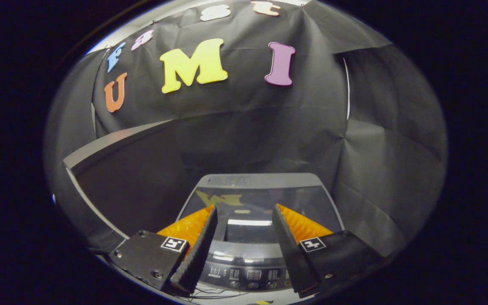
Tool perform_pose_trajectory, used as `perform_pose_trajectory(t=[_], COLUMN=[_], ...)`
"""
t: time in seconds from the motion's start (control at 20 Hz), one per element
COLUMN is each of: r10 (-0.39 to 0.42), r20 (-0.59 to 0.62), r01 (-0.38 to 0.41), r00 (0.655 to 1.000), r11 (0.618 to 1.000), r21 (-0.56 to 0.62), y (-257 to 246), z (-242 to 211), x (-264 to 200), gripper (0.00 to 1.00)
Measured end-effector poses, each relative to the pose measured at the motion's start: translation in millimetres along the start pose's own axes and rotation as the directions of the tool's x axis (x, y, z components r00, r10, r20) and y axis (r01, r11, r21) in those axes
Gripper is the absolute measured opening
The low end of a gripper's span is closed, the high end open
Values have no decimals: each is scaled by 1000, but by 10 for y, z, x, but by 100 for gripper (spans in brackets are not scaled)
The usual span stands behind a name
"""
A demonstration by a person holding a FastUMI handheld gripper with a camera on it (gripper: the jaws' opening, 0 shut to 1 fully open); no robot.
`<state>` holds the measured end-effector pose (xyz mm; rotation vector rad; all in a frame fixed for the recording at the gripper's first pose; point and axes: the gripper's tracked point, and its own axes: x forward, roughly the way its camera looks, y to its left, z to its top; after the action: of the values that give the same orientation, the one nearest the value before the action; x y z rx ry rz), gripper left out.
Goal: Put the clothes into the washing machine and then close the washing machine lid.
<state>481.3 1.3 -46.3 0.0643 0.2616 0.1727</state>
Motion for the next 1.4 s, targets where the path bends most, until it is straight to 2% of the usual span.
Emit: perform_pose_trajectory(t=[0.25, 0.45, 0.65, 0.8, 0.95, 1.2, 1.4], r10=[-28, -107, -143, -156, -157, -185, -198], r20=[-26, 23, 93, 154, 192, 236, 248], r01=[29, 106, 138, 156, 162, 195, 202], r00=[999, 994, 985, 976, 969, 954, 948], r11=[998, 993, 989, 988, 987, 981, 979], r21=[49, 45, 56, 12, -13, -17, 7], y=[130, 299, 599, 779, 837, 835, 830], z=[-511, -809, -940, -915, -942, -932, -976], x=[-790, -1718, -2650, -3252, -3785, -4267, -4480], gripper=[83, 83, 83, 83, 92, 92, 93])
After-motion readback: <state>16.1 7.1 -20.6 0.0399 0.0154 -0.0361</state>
